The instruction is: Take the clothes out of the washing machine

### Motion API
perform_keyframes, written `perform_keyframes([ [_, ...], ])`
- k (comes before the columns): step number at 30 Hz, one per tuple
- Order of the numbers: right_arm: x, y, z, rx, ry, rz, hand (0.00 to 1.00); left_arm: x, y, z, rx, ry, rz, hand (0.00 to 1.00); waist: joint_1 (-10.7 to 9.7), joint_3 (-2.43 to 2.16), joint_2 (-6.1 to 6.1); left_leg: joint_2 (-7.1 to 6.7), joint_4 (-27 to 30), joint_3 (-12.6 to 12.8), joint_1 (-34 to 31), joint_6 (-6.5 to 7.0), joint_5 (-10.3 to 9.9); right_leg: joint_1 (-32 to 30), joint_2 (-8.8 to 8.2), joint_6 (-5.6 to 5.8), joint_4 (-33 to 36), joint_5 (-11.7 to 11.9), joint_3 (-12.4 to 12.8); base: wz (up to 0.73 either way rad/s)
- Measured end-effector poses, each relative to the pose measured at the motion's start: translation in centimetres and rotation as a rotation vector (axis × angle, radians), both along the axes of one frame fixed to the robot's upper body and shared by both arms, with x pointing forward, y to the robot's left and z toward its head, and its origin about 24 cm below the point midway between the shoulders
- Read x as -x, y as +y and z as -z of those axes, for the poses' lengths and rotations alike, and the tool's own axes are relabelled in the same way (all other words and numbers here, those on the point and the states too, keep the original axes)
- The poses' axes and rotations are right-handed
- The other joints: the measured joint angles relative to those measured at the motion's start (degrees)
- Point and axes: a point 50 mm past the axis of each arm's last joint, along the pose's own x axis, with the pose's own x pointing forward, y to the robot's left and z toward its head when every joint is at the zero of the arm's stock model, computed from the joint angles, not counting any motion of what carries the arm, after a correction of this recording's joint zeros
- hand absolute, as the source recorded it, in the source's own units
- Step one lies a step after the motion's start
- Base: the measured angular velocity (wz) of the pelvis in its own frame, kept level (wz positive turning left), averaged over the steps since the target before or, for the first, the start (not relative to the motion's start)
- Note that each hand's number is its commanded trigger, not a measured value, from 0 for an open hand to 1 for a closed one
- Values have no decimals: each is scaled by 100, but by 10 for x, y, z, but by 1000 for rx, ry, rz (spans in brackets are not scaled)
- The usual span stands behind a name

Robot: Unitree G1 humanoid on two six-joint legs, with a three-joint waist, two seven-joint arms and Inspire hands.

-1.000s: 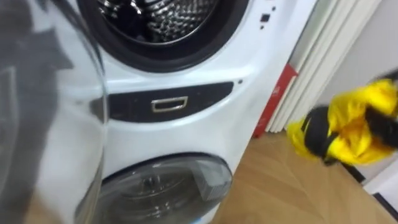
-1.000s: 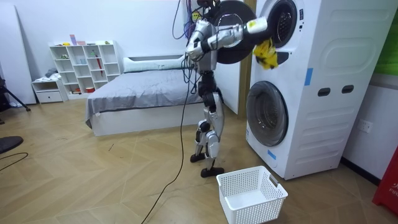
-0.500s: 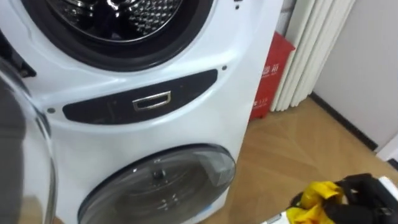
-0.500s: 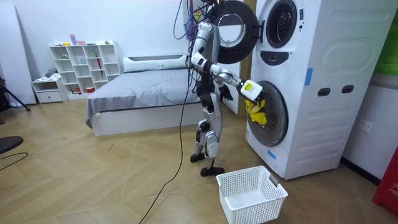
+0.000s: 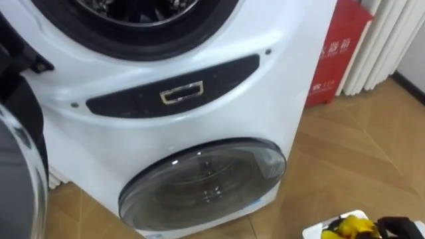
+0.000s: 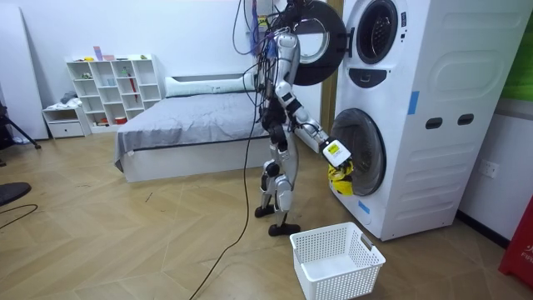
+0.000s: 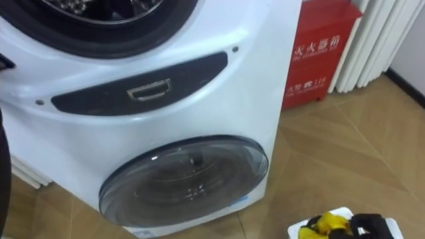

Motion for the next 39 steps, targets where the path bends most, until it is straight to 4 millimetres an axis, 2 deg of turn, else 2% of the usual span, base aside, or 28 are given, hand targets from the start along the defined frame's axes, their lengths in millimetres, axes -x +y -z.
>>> perform_keyframes([
  [6,-14,5,-3,49,-51,44,100,-12,-12,0,16,-12,64,0,-5,18,73,-69,4,-16,-318,33,111,-409,-66,-16,218,-39,-14,2],
  [9,-12,4,-1,54,-60,93,100,-15,-17,0,16,-18,77,0,-34,32,91,-79,6,-50,-396,17,141,-521,-77,-37,311,-83,-39,4],
  [15,-5,-1,1,84,-61,174,100,-23,-18,-4,-1,-58,65,0,-39,27,127,-70,3,-9,-630,-16,174,-816,-50,-78,411,-112,-16,-1],
  [16,-5,-2,1,87,-62,175,96,-24,-18,-4,-1,-61,63,0,-39,27,127,-68,2,5,-630,-17,175,-825,-43,-82,415,-114,2,-14],
  [17,-4,-2,1,92,-63,179,79,-24,-17,-4,-2,-62,61,0,-40,25,129,-64,2,25,-631,-17,175,-835,-21,-91,421,-120,36,-14],
  [18,-4,-2,1,97,-65,185,56,-27,-18,-5,-2,-70,65,0,-40,26,133,-58,2,51,-631,-17,175,-846,-11,-93,419,-120,66,-12],
  [19,-4,-2,1,100,-66,190,0,-29,-18,-6,-2,-74,66,0,-48,28,136,-58,-1,50,-631,-18,175,-848,-12,-94,419,-120,69,-8],
  [24,-1,-6,-1,126,-74,226,0,-42,-20,-10,-2,-105,77,0,-75,27,152,-61,-35,73,-617,-19,176,-856,5,-95,424,-119,129,-6],
  [29,3,-11,-4,151,-108,268,0,-40,-20,-9,-1,-101,77,0,-94,28,151,-66,-41,80,-600,-19,176,-862,24,-94,410,-119,202,-8],
  [34,2,-12,-6,170,-124,259,0,-40,-20,-10,1,-106,78,0,-117,48,188,-64,-46,96,-600,-19,176,-864,28,-94,398,-119,204,0],
  [39,3,-15,-8,169,-140,273,0,-39,-20,-9,3,-108,78,0,-113,58,223,-63,-50,214,-601,-19,176,-901,30,-92,398,-123,230,-2],
])
